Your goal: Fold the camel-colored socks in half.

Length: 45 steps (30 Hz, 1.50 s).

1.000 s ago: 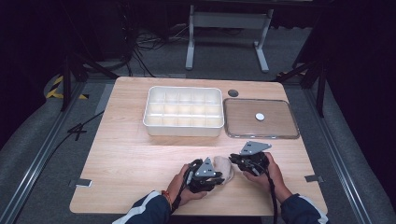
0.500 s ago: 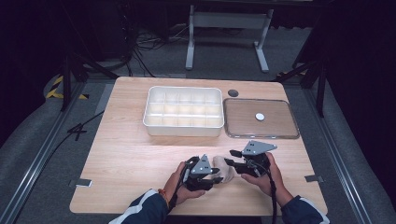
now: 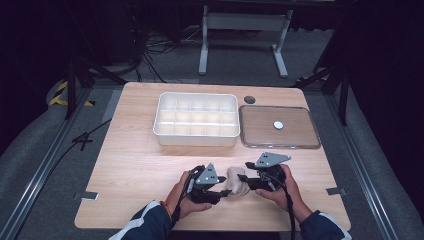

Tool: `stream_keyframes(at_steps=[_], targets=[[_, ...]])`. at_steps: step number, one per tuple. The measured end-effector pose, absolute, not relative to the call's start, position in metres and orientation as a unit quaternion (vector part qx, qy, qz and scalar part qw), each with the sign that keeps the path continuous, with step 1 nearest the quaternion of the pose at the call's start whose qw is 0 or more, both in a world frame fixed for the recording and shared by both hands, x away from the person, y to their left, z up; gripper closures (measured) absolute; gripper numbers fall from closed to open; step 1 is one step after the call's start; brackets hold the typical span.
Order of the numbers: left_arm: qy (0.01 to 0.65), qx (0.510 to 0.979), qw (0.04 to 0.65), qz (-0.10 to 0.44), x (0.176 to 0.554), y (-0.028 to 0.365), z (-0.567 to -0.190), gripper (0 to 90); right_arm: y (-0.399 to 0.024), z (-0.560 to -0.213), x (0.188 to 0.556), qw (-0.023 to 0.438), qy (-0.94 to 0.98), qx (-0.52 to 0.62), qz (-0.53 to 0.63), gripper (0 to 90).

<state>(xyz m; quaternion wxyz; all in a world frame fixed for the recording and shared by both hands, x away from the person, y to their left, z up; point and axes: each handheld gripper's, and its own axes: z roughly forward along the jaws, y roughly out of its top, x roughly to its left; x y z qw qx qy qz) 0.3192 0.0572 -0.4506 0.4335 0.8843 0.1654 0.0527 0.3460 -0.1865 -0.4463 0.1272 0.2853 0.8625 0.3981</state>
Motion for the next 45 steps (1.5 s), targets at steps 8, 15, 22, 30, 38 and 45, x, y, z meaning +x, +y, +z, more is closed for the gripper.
stream_keyframes(at_steps=[8, 15, 22, 30, 38, 45], targets=[[0.16, 0.897, 0.408, 0.051, 0.318, 0.052, -0.46, 51.7, -0.188, -0.469, 0.357, 0.039, 0.878, 0.3, 0.371, 36.7], [0.175, 0.901, 0.391, 0.07, 0.321, 0.07, -0.451, 45.6, -0.19, -0.472, 0.362, -0.009, 0.879, 0.288, 0.38, 54.8], [0.196, 0.907, 0.363, 0.084, 0.319, 0.107, -0.458, 29.0, -0.19, -0.472, 0.364, -0.042, 0.879, 0.278, 0.384, 68.5], [0.209, 0.909, 0.345, 0.104, 0.314, 0.147, -0.463, 22.0, -0.189, -0.47, 0.36, -0.024, 0.885, 0.263, 0.383, 73.2], [0.251, 0.901, 0.337, 0.11, 0.315, 0.181, -0.469, 23.0, -0.188, -0.465, 0.353, 0.01, 0.892, 0.242, 0.381, 75.2], [0.282, 0.895, 0.328, 0.108, 0.319, 0.194, -0.476, 18.8, -0.189, -0.457, 0.349, 0.031, 0.894, 0.23, 0.383, 75.9]])
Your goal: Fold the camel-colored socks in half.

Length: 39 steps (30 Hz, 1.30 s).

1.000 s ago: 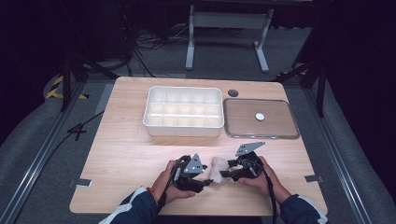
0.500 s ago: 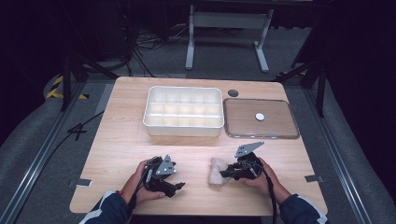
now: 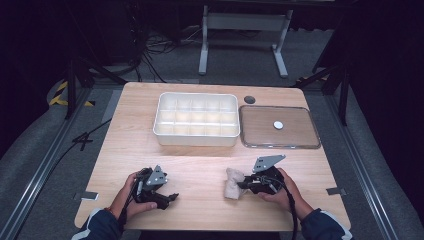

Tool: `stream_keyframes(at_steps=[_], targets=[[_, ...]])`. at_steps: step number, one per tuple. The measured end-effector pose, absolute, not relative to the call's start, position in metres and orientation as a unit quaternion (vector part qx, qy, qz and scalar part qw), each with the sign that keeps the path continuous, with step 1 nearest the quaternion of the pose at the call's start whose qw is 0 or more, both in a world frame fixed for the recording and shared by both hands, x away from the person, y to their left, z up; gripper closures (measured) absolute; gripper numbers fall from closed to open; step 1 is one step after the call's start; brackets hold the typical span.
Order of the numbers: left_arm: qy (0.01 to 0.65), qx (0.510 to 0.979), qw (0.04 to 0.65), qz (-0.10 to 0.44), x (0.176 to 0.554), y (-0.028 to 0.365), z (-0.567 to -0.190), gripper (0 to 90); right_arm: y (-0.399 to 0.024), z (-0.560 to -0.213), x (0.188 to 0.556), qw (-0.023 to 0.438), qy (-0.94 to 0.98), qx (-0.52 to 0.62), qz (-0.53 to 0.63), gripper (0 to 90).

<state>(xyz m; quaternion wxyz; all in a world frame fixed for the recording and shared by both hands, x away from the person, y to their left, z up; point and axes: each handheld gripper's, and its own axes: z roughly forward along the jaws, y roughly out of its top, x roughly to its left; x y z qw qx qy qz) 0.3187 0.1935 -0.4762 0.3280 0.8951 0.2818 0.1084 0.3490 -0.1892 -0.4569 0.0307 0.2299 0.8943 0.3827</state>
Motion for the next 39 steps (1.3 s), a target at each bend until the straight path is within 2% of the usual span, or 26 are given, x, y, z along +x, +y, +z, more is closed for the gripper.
stream_keyframes(at_steps=[10, 39], targets=[[0.306, 0.878, 0.349, 0.115, 0.319, 0.198, -0.483, 12.6, -0.194, -0.452, 0.348, 0.049, 0.895, 0.221, 0.384, 76.4], [0.319, 0.875, 0.346, 0.116, 0.322, 0.195, -0.483, 9.7, -0.223, -0.42, 0.347, 0.124, 0.861, 0.238, 0.431, 76.5]])
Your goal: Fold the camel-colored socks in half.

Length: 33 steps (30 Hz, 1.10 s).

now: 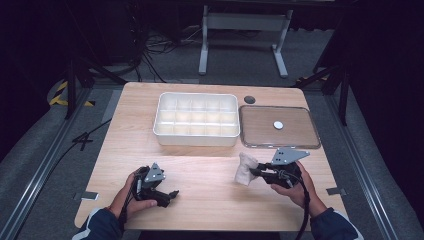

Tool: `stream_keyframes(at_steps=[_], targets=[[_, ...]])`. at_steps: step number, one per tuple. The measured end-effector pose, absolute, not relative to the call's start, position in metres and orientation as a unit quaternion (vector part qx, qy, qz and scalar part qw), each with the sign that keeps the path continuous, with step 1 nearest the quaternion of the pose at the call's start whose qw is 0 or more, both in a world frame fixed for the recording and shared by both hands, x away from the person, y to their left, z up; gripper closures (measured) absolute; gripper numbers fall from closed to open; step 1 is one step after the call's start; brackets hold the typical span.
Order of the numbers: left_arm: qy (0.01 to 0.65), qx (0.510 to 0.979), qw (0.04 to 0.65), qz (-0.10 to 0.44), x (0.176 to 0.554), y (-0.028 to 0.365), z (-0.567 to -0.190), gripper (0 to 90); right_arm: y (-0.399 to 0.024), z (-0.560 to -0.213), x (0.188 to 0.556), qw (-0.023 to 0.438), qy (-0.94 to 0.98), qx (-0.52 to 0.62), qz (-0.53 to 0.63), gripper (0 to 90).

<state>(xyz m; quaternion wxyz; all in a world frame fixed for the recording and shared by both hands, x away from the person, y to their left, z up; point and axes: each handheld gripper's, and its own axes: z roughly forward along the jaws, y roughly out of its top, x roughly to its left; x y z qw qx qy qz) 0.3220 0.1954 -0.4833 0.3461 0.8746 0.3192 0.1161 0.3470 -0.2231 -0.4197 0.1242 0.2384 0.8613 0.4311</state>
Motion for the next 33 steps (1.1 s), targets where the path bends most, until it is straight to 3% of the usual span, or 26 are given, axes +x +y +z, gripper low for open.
stream_keyframes(at_steps=[33], targets=[[0.313, 0.877, 0.344, 0.12, 0.323, 0.196, -0.483, 9.1, -0.232, -0.374, 0.371, 0.193, 0.839, 0.247, 0.445, 76.3]])
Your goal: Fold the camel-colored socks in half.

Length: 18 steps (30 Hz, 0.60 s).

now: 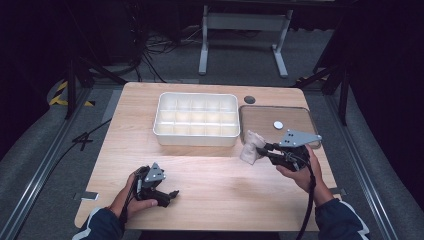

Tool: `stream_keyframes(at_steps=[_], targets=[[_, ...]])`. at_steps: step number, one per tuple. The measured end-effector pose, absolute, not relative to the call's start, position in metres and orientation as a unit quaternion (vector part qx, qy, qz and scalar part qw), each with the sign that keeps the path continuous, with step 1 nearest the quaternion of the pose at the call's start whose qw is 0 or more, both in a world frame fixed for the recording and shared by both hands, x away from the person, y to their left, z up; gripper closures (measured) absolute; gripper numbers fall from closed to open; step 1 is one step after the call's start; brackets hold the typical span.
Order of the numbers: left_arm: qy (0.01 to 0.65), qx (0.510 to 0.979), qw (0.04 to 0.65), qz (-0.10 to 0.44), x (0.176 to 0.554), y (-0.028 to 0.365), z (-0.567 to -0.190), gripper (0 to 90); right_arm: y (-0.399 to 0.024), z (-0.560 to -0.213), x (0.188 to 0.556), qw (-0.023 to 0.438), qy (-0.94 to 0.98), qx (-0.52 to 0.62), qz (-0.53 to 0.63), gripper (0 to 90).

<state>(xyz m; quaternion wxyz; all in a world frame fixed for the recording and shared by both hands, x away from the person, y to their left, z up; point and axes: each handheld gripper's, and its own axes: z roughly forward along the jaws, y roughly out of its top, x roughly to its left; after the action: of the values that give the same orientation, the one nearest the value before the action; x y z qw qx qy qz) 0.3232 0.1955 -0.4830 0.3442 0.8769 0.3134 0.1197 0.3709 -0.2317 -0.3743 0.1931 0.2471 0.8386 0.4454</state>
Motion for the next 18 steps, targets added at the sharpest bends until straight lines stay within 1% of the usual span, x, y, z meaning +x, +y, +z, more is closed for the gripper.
stream_keyframes(at_steps=[4, 8, 18], targets=[[0.311, 0.878, 0.345, 0.117, 0.325, 0.195, -0.483, 8.7, -0.229, -0.369, 0.378, 0.201, 0.836, 0.246, 0.447, 76.3], [0.31, 0.88, 0.342, 0.115, 0.328, 0.193, -0.483, 6.0, -0.228, -0.364, 0.386, 0.203, 0.833, 0.247, 0.451, 76.4], [0.311, 0.879, 0.342, 0.116, 0.328, 0.193, -0.484, 5.9, -0.22, -0.354, 0.399, 0.217, 0.833, 0.246, 0.446, 76.4]])
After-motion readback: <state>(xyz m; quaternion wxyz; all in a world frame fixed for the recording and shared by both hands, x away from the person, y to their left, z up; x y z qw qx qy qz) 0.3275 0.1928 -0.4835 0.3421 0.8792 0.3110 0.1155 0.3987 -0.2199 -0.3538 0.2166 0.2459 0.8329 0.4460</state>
